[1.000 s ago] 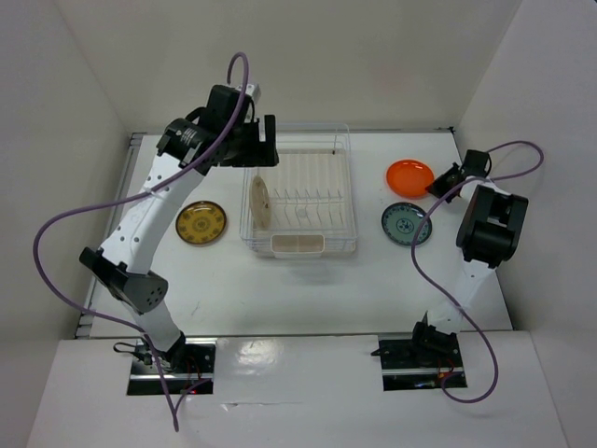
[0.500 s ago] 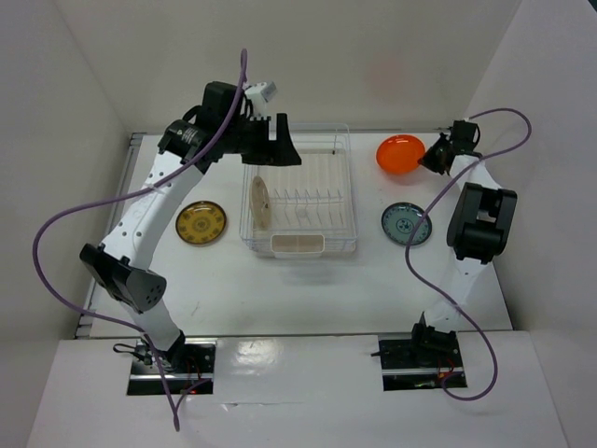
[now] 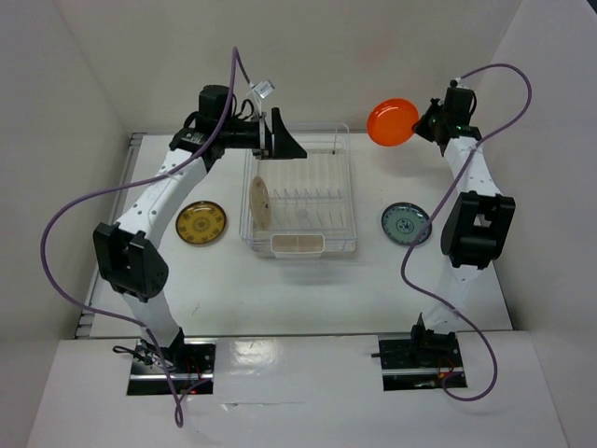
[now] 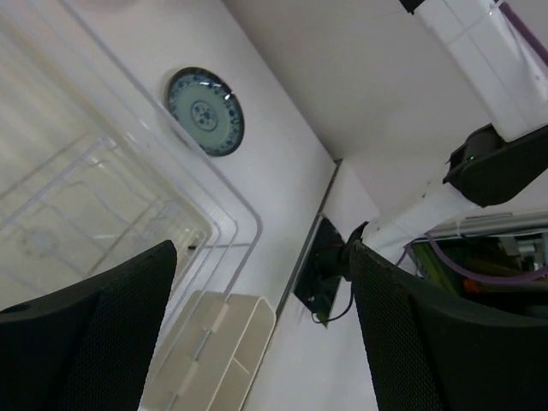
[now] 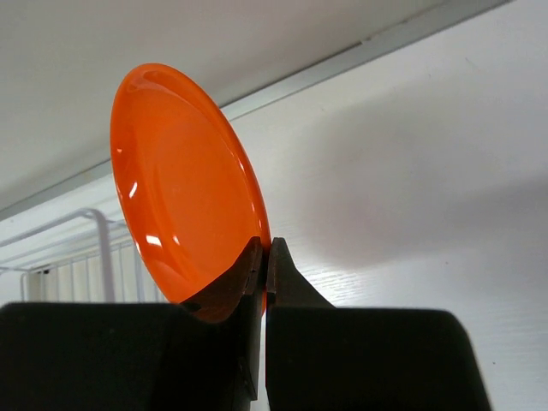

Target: Load the plates into the dish rack

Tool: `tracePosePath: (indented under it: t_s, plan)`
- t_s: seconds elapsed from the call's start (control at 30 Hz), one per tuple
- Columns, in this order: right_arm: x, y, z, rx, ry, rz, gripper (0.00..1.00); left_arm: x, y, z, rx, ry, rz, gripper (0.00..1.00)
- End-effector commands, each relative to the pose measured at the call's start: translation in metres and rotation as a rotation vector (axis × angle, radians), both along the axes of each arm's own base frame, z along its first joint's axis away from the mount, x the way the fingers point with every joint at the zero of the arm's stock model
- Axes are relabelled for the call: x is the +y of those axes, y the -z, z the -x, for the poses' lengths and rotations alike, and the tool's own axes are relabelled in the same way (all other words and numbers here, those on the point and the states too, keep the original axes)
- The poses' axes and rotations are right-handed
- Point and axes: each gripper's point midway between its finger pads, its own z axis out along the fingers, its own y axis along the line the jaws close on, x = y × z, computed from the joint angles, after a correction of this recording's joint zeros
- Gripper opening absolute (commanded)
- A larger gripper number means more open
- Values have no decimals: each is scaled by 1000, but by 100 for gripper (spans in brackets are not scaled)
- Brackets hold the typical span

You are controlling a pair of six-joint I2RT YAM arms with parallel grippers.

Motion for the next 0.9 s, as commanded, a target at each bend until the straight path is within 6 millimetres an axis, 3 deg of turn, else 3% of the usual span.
tracePosePath:
  t_s: [0.0, 0.07, 0.1, 0.27, 0.43, 0.57, 0.67, 0.87]
  plan:
    - [21, -92, 11, -177, -62, 63, 0, -16, -24, -8, -85, 133, 124, 88]
    - [37, -118, 18, -233, -92, 78, 0, -19, -23, -16, -91, 132, 131, 88]
    - [37, -120, 23, -235, -92, 78, 0, -20, -25, -20, -110, 133, 136, 88]
    - [80, -162, 47, -321, -198, 62, 0, -15, -5, -55, -100, 75, 144, 88]
    - [118, -176, 70, -337, -350, 0, 0, -5, 5, -78, -107, 48, 169, 87]
    - [169, -165, 89, -293, -471, -34, 0, 4, 16, -83, -111, 46, 184, 86]
    - [178, -156, 97, -276, -491, -39, 0, 16, -4, -78, -178, 68, 246, 86]
    - [206, -150, 113, -264, -575, -74, 0, 19, -8, -73, -181, 101, 266, 86]
